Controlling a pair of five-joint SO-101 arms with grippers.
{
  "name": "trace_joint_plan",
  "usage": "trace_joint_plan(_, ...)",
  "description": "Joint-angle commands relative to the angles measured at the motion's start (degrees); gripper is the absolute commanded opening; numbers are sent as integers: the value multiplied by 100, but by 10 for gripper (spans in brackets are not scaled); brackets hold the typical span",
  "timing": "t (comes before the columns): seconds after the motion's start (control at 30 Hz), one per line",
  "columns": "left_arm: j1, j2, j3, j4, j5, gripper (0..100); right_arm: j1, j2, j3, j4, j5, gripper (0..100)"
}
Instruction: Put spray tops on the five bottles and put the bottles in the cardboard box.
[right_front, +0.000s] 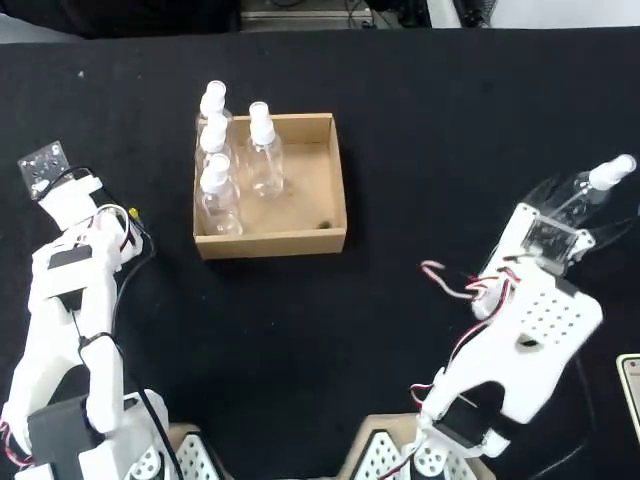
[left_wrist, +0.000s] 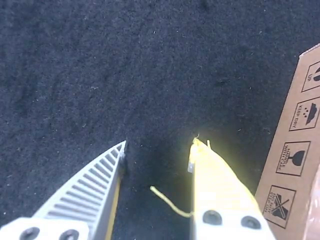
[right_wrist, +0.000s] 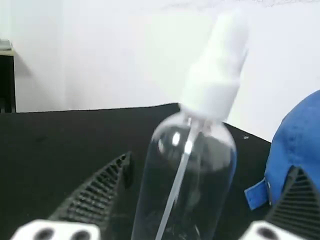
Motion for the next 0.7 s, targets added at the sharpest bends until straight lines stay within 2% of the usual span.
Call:
trace_joint_plan(0.0, 4, -167, -22, -123, 44, 177, -114, -1244, 4, 1512, 18, 406)
trace_joint_plan(0.1, 4, -167, -22, -114, 44, 177, -132, -1613, 4, 1978, 9, 406)
trace_joint_plan(0.4, -4, -167, -22, -105, 35, 177, -114, -1288, -110, 1987, 35, 398)
trace_joint_plan(0.57, -4, -167, -22, -105, 35, 177, 70, -1007, -391, 1864, 18, 233)
trace_joint_plan(0.67, -4, -167, -22, -105, 35, 177, 211, -901, -435, 1407, 9, 178)
